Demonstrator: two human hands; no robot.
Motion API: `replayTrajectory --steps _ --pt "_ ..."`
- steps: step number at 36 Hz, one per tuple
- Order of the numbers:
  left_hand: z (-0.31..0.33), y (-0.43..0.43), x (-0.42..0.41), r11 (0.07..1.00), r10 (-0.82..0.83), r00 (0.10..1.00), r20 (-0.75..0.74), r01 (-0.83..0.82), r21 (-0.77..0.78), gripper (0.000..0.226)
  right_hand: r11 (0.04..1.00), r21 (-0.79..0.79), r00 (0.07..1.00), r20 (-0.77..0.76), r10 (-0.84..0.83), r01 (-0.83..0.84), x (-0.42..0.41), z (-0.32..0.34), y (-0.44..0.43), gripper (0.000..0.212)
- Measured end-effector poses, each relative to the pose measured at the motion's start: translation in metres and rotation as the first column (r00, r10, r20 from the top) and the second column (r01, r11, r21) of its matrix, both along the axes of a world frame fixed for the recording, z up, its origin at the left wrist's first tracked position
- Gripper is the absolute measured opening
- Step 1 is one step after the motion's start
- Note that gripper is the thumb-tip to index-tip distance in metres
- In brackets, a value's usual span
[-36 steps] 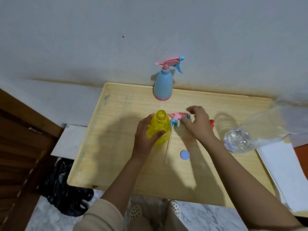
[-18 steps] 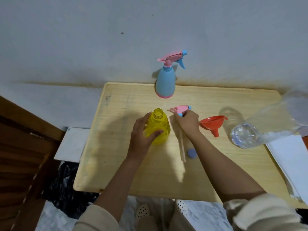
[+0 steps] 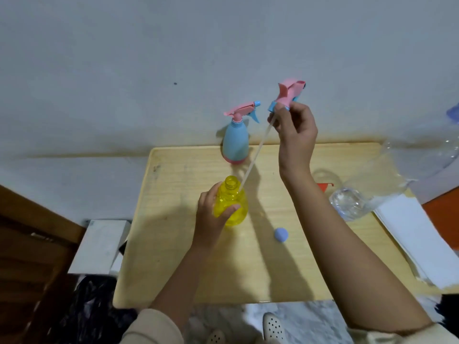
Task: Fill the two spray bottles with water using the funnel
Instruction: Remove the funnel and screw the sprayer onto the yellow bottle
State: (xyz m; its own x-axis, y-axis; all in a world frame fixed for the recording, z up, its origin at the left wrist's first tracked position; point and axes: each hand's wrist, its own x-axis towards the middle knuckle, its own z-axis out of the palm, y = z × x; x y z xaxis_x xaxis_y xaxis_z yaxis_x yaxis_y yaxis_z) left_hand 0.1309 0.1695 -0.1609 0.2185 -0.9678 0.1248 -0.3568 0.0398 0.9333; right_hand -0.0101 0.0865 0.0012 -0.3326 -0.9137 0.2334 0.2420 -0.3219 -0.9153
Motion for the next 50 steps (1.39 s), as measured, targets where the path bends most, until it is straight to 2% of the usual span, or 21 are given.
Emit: replayTrajectory --steps 4,9,14,19,23,25,27,29,32,37,43,47,50 --pt "-0.002 0.001 -0.003 0.999 0.011 0.999 -0.036 -0.012 -0.031 0.055 0.997 -0.07 1.0 -0.009 -0.014 0.013 0.001 0.01 0.006 0.029" --pt "-0.001 0.0 -0.005 1.0 0.012 0.996 -0.088 -0.014 -0.018 0.057 0.996 -0.08 0.998 -0.066 0.023 -0.028 0.008 0.006 0.016 0.025" --pt "0.0 0.004 -0.009 1.0 0.027 0.996 -0.086 -0.028 -0.012 0.066 0.985 -0.038 0.956 -0.249 0.153 -0.168 0.013 -0.023 0.032 0.019" --pt "-0.003 0.007 -0.019 0.992 0.11 0.991 0.072 -0.104 -0.074 0.09 0.971 0.1 0.878 -0.414 0.24 -0.218 0.016 -0.064 0.044 0.022" --pt "-0.022 0.002 -0.025 0.987 0.133 0.946 0.296 -0.099 -0.128 0.102 0.953 0.171 0.801 -0.516 0.302 -0.249 0.014 -0.084 0.051 0.023" --pt "-0.026 -0.004 -0.026 0.997 0.075 0.962 0.263 -0.064 -0.05 0.1 0.953 0.163 0.78 -0.548 0.303 -0.256 0.013 -0.089 0.052 0.031" --pt "-0.026 -0.009 -0.025 0.999 0.022 0.992 0.127 -0.028 0.042 0.094 0.951 0.155 0.756 -0.577 0.307 -0.268 0.012 -0.091 0.05 0.039" --pt "-0.03 -0.014 -0.021 0.998 -0.007 0.997 0.071 0.002 0.07 0.094 0.948 0.162 0.761 -0.566 0.317 -0.274 0.009 -0.092 0.047 0.036" --pt "-0.033 -0.016 -0.016 0.997 -0.046 0.995 0.087 0.041 0.062 0.097 0.937 0.19 0.771 -0.533 0.349 -0.292 0.007 -0.093 0.042 0.026" --pt "-0.01 -0.006 -0.014 0.996 -0.086 0.978 0.191 0.079 0.043 0.1 0.912 0.225 0.756 -0.51 0.411 -0.344 0.005 -0.084 0.035 0.017" --pt "0.027 0.0 -0.006 0.981 -0.187 0.935 0.303 0.191 0.016 0.094 0.864 0.259 0.781 -0.372 0.502 -0.432 -0.006 -0.057 0.025 0.021" --pt "0.049 0.0 0.001 0.958 -0.285 0.896 0.342 0.281 0.062 0.097 0.841 0.284 0.725 -0.426 0.541 -0.461 -0.012 -0.036 0.019 0.02" --pt "0.061 0.0 0.002 0.955 -0.295 0.885 0.36 0.285 0.081 0.099 0.882 0.251 0.752 -0.461 0.471 -0.398 -0.011 -0.029 0.018 0.019"
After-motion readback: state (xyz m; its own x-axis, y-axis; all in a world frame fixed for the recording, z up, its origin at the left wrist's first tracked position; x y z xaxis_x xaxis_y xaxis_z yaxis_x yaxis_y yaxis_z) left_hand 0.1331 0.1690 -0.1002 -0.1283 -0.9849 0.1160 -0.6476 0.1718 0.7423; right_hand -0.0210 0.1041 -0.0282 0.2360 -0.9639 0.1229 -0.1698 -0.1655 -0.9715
